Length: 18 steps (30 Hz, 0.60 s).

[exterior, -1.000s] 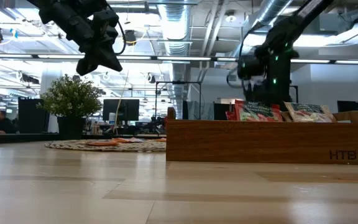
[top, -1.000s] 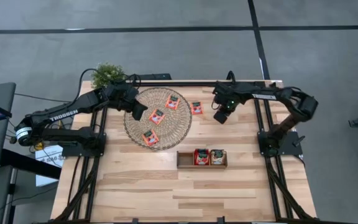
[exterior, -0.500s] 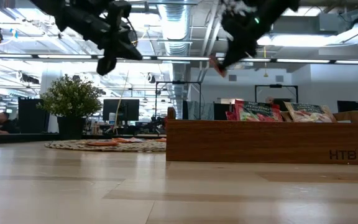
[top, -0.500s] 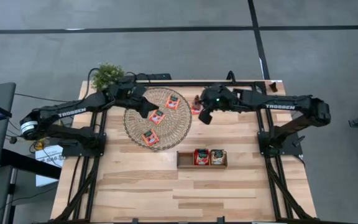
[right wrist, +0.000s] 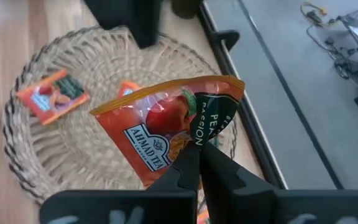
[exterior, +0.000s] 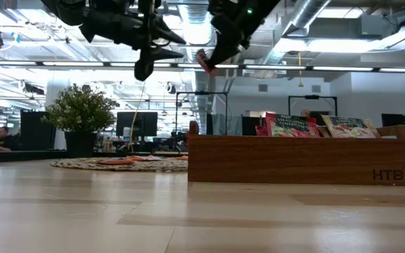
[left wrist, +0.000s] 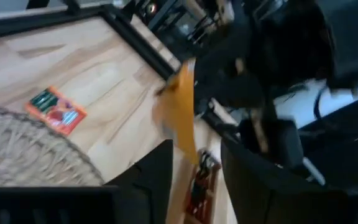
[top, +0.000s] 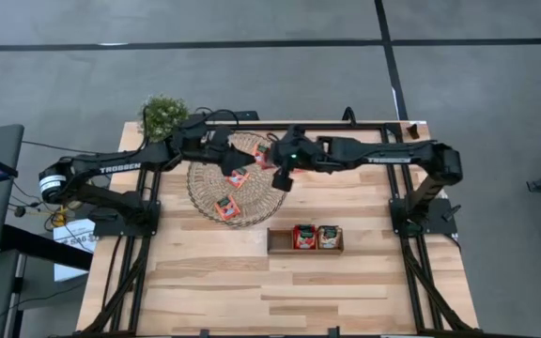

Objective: Pick & Place Tea
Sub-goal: Put the orange tea bag into the left slot of the wooden organizer

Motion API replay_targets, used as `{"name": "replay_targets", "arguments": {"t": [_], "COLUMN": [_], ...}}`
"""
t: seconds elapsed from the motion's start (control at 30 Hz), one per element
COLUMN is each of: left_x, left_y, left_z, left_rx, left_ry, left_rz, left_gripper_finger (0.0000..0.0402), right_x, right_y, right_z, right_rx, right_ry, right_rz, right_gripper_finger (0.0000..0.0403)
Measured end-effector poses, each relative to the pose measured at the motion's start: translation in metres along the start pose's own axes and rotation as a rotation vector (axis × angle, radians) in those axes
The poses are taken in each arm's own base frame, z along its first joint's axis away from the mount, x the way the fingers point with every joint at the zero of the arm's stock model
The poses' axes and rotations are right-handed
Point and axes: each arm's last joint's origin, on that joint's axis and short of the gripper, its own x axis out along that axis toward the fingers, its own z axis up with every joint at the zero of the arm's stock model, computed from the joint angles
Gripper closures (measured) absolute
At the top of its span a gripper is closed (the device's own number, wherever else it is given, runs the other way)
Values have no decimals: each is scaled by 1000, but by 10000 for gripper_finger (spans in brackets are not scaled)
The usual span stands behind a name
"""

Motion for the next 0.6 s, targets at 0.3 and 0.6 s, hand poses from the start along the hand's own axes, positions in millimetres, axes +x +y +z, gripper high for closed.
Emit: {"name": "replay_targets", "arguments": {"t": [0.3,0.6], "left_x": [2,2], "left_y": [-6,-5], "left_z": [-1,-3], "left_rx": [-2,13], "left_ry": [-8,-5], "left_rz": [-33,-5], "left_gripper_finger": [258,259], "right_x": [20,18], "right_y": [11,12], "right_z": [23,28], "right_rx": [-54,-56], "right_ry": [27,14], "right_rz": [22,21], "right_gripper_finger": [403,403]}}
